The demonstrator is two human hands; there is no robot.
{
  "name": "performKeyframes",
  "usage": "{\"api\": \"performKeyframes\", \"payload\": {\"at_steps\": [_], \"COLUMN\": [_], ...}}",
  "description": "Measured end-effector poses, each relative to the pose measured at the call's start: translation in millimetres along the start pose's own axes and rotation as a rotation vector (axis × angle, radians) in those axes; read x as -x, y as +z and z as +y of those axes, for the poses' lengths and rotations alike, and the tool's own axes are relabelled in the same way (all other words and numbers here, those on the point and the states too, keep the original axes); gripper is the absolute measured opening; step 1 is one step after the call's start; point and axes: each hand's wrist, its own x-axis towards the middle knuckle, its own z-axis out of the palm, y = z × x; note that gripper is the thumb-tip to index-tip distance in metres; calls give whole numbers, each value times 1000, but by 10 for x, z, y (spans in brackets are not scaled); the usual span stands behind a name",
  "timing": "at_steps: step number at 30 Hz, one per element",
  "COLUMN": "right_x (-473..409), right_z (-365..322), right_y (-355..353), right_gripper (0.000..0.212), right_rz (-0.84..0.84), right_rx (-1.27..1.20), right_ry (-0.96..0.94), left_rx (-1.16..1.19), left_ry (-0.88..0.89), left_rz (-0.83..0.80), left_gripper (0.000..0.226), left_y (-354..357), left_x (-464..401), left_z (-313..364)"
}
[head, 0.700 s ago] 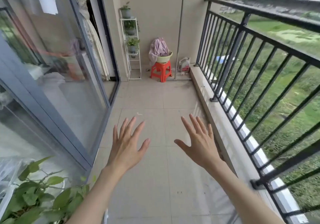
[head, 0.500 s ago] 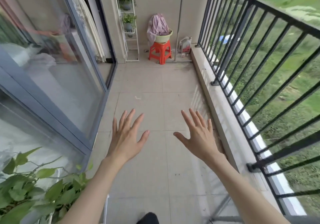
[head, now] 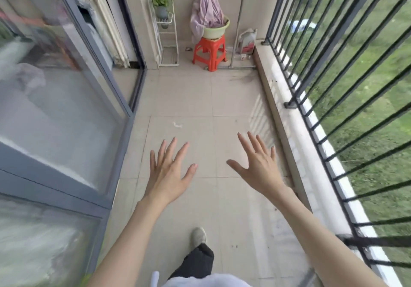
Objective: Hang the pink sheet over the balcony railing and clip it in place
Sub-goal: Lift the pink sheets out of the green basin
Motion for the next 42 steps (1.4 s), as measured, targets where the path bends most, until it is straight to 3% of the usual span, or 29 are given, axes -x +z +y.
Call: {"api": "performKeyframes", "payload": {"at_steps": [4,15,26,42], "right_x": [-782,-3143,-5725,-9486], "right_z": [-79,181,523,324], "right_y": [-82,-177,-723,-939], "right_gripper": [76,76,77,77], "right_rz": [0,-13,-31,21], "right_rx": [-12,-48,-36,-68], "right_ry": [6,5,-26,8], "left_rx": [20,-14,5,-34], "left_ry": [-5,-26,-78,-24], "left_rz": [30,-85,-8,-99], "left_gripper": [58,60,59,61], "left_y": [-143,41,-62,-241], "left_x": [-864,-3043,-5626,-9463], "left_z": [-125,-359,-284,-1148]}}
